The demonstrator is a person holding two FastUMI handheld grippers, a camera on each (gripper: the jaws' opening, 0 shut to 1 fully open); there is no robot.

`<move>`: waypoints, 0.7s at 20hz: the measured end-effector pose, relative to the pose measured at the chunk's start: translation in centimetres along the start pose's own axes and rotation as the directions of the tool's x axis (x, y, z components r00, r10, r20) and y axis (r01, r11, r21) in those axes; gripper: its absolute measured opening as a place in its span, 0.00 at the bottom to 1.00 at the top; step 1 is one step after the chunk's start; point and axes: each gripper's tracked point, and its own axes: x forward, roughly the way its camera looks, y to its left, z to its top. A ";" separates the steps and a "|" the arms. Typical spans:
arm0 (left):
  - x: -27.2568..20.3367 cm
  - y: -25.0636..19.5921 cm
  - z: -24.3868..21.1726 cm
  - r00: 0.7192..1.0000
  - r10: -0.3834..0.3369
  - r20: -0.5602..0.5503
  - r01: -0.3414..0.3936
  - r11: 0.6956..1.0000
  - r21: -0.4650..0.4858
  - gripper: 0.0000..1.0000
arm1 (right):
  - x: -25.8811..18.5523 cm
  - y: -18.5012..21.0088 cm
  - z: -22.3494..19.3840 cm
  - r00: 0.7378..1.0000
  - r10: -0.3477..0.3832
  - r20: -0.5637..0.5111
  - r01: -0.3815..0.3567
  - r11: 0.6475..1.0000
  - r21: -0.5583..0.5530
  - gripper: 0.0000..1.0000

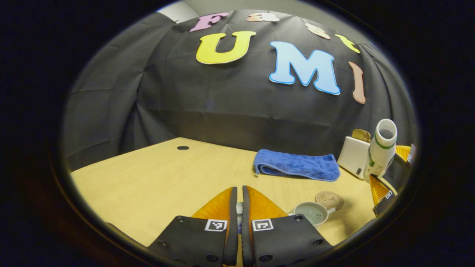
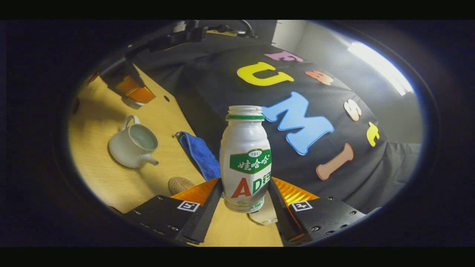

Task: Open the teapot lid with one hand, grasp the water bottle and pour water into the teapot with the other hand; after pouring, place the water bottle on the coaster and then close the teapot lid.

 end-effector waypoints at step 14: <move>-0.4 -1.7 1.0 0.998 -0.056 0.039 0.056 0.998 0.007 0.11 | 1.2 0.6 -0.7 0.990 -0.013 -0.142 0.092 0.818 0.568 0.74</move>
